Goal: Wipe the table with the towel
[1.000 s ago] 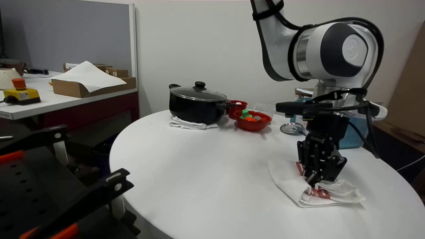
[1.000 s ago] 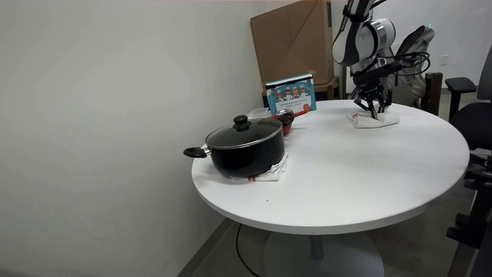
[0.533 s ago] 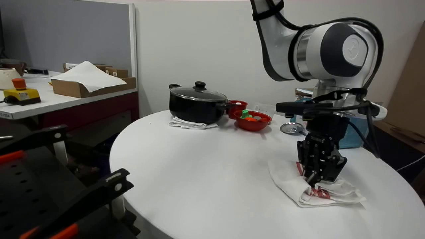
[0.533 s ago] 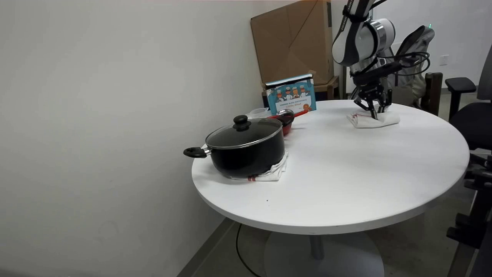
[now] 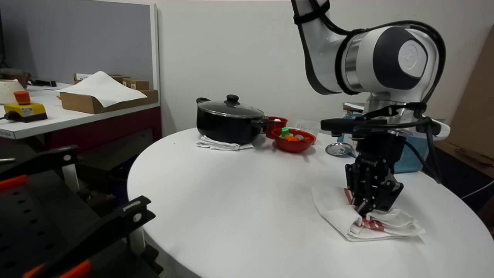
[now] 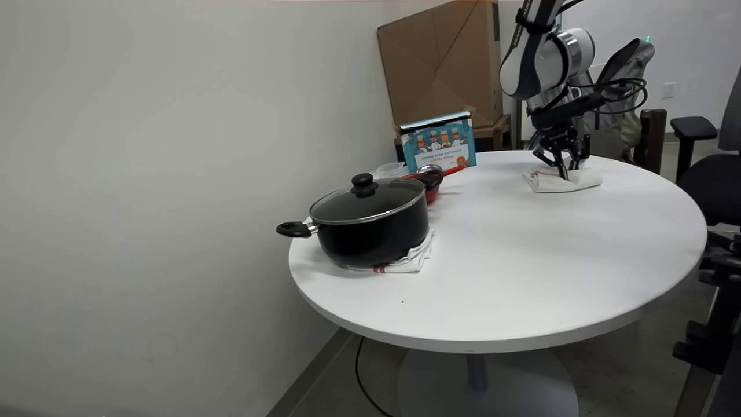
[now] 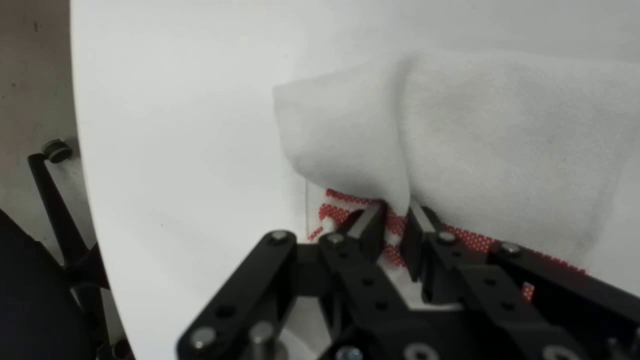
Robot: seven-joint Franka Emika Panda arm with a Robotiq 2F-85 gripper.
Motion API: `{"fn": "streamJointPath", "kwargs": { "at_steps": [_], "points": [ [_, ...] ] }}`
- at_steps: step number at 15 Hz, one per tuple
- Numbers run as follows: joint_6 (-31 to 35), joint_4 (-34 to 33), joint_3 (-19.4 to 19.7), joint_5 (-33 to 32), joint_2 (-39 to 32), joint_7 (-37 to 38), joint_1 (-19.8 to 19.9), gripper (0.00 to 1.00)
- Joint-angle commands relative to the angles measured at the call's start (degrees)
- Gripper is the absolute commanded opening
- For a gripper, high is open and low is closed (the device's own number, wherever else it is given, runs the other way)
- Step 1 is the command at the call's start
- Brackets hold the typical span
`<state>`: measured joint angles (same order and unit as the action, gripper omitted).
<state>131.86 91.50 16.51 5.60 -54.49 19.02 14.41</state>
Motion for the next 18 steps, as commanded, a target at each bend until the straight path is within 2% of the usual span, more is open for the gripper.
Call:
{"fn": "streamJointPath", "kwargs": {
  "at_steps": [1,2,3,6,9,10,12,15,18],
  "points": [
    [7.85,12.23,-0.34,-4.9,5.67,-2.81,-5.47,0.08],
    [10.07,14.84,-0.25,-6.65,6.81,-3.2,-6.72,0.07],
    [5.46,6.2,-0.3,-4.59,2.78,-2.13,-3.11,0.12],
    [8.29,11.89,-0.4,-6.05,5.5,-2.06,-6.7,0.12],
    [8.58,12.8,-0.39,-6.09,6.03,-2.26,-6.72,0.12],
    [8.58,12.82,-0.38,-6.09,6.03,-2.32,-6.65,0.08],
    [9.32,14.08,-0.48,-6.32,6.74,-2.73,-6.86,0.08],
    [12.53,19.59,-0.76,-7.9,9.2,-4.5,-8.27,0.08],
    [19.07,28.95,-0.7,-11.38,12.99,-7.47,-10.5,0.08]
  ]
}}
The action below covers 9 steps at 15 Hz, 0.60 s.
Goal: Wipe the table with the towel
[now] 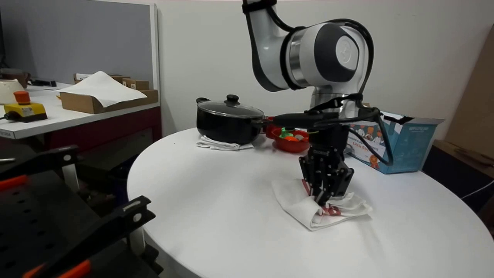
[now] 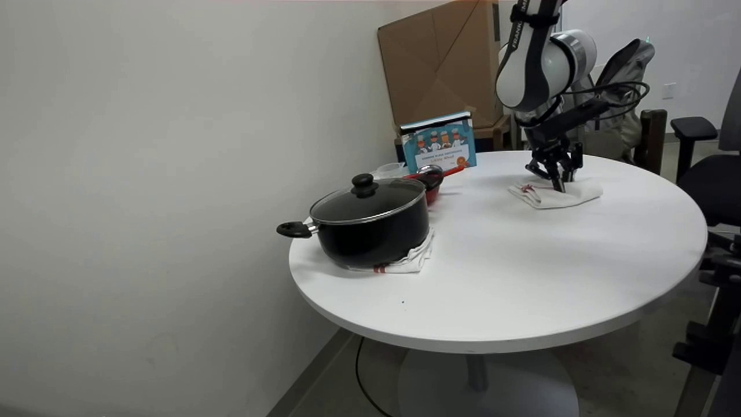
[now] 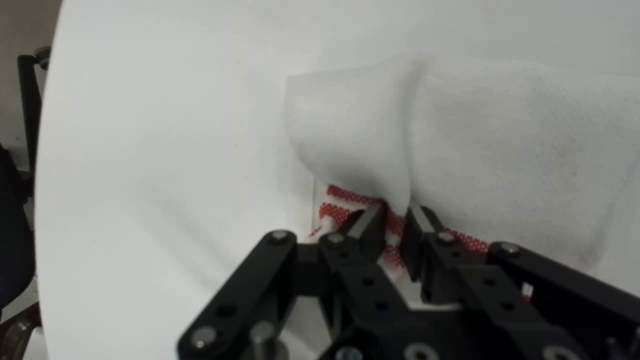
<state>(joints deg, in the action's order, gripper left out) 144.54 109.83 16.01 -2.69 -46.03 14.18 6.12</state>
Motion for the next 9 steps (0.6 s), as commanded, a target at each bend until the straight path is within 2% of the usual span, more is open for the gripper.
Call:
{"fn": "streamJointPath", "kwargs": {
  "at_steps": [1,5,9],
  "points": [
    [8.97,13.64,0.12,-4.58,5.5,-3.37,-3.12,0.08],
    [16.07,23.15,1.54,-9.75,8.95,-4.81,-6.38,0.07],
    [19.12,29.89,2.51,-12.61,11.73,-5.63,-9.18,0.07]
  ]
}}
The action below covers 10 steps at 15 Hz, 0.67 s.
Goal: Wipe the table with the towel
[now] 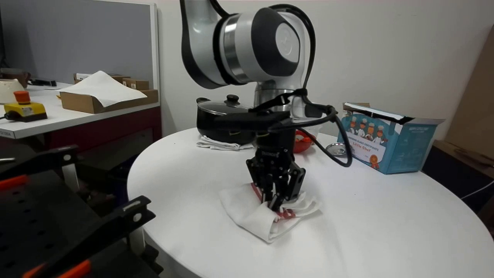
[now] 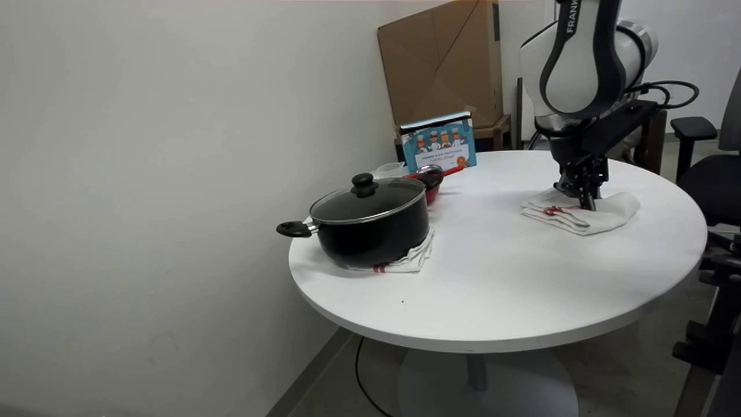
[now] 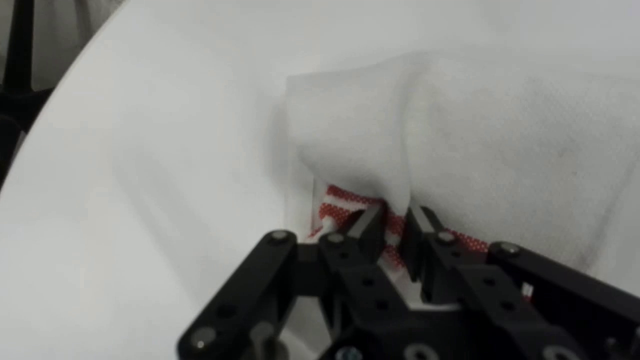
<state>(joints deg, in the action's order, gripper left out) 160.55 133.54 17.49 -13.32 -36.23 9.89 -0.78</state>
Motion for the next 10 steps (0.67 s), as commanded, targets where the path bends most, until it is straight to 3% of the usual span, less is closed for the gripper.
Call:
{"fn": "streamJointPath", "kwargs": {
  "at_steps": [1,4,10],
  "points": [
    [3.43,7.33,1.17,-2.42,2.37,-1.42,-2.9,0.07],
    [2.94,7.73,1.33,-2.18,2.28,-0.86,-4.24,0.07],
    [-0.75,-0.17,-0.83,2.58,0.32,0.46,-2.06,0.07]
  ]
}}
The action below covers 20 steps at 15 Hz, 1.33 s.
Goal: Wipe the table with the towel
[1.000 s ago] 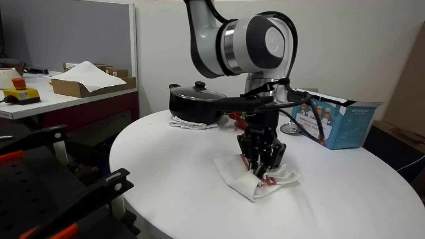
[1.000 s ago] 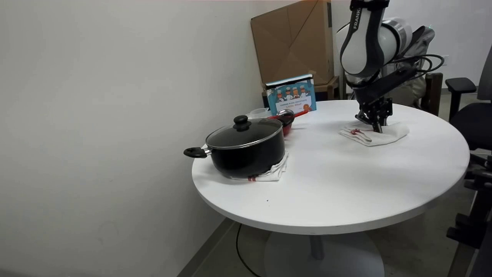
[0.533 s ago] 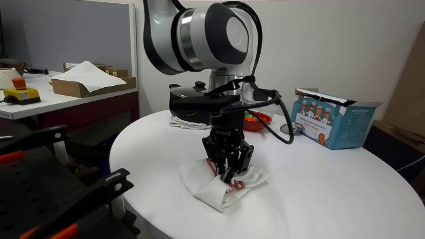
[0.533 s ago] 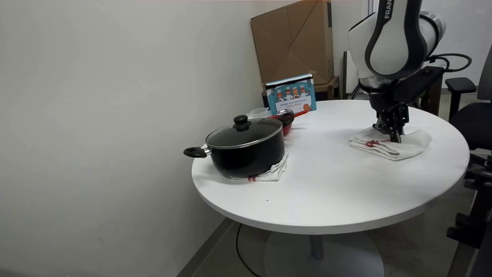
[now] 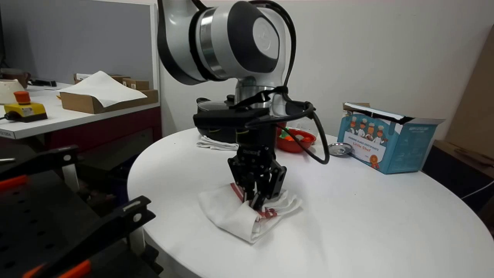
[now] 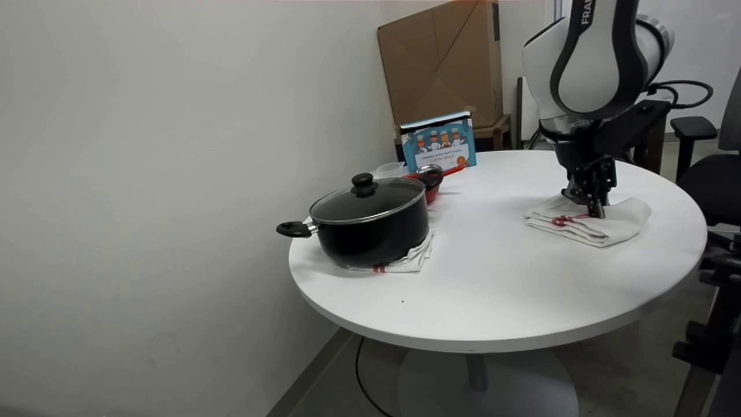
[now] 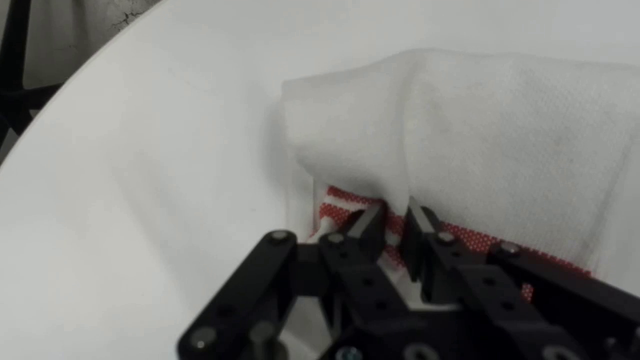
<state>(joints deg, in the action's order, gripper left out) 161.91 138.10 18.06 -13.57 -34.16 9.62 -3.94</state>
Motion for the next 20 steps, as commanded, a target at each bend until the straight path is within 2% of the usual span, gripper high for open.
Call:
{"fn": "streamJointPath", "kwargs": {
  "at_steps": [1,5,9,14,20],
  "points": [
    [-2.49,-6.48,-1.82,3.87,-2.4,0.98,1.48,0.07],
    [-5.35,-18.41,-3.04,8.19,-8.83,3.46,2.38,0.07],
    [-11.5,-32.34,-2.88,11.27,-16.27,6.43,4.85,0.07],
    [-19.82,-47.49,-1.23,14.43,-23.42,11.23,10.69,0.07],
    [-29.93,-64.5,1.01,18.64,-30.88,17.78,20.51,0.07]
  ]
}}
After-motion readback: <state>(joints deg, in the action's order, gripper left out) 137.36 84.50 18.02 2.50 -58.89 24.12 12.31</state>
